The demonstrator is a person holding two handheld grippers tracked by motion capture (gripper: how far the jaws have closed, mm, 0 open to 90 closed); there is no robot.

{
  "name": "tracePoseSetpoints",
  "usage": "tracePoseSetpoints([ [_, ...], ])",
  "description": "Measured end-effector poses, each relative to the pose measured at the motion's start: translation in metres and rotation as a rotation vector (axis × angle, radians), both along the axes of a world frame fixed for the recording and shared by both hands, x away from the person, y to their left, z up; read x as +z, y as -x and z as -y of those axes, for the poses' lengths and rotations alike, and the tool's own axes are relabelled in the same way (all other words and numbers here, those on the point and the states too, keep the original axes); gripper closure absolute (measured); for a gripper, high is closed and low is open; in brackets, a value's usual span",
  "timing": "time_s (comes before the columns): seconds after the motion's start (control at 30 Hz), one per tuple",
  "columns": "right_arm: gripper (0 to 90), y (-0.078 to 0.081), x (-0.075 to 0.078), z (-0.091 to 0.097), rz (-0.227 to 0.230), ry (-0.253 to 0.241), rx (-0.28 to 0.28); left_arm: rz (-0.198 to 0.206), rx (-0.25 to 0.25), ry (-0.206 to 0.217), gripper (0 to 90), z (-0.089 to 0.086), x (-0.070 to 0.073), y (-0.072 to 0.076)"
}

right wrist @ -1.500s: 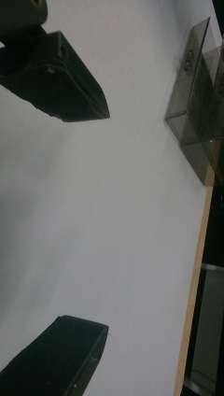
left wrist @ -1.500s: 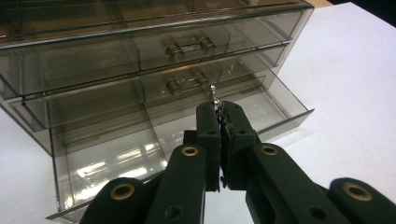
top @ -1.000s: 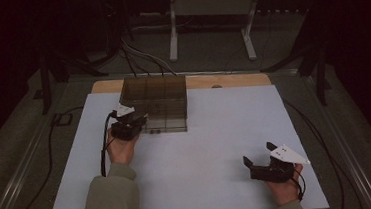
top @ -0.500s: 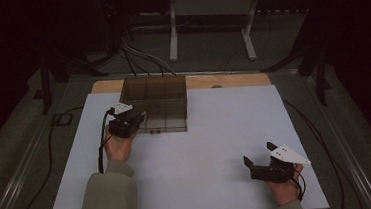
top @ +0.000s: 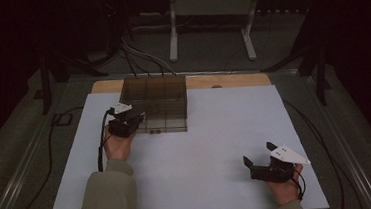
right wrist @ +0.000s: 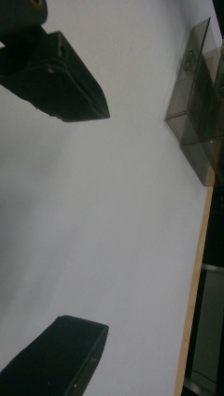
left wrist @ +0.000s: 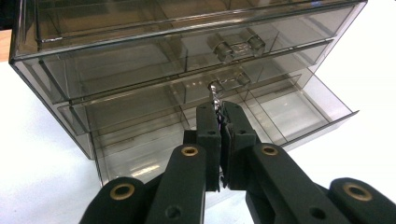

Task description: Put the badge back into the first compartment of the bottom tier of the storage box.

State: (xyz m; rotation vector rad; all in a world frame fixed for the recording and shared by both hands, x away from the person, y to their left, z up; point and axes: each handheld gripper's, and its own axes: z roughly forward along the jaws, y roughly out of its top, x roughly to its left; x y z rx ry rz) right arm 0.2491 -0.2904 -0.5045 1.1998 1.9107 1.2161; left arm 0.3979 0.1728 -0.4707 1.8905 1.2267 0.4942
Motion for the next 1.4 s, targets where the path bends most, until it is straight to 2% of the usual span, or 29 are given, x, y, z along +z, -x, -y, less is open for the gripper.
tracePoseSetpoints([
  [0.47, 0.9, 0.000, 0.000, 0.000, 0.001, 0.001, 0.000, -0.028, 0.018, -0.017, 88.3, -0.003, -0.006, -0.005],
  [0.83, 0.9, 0.000, 0.000, 0.000, -0.002, 0.001, 0.001, -0.035, 0.028, -0.017, 88.3, -0.004, -0.008, -0.006],
  [1.4, 1.0, -0.001, -0.001, -0.001, -0.004, 0.003, 0.004, -0.062, 0.069, -0.020, 88.3, -0.006, -0.013, -0.010],
])
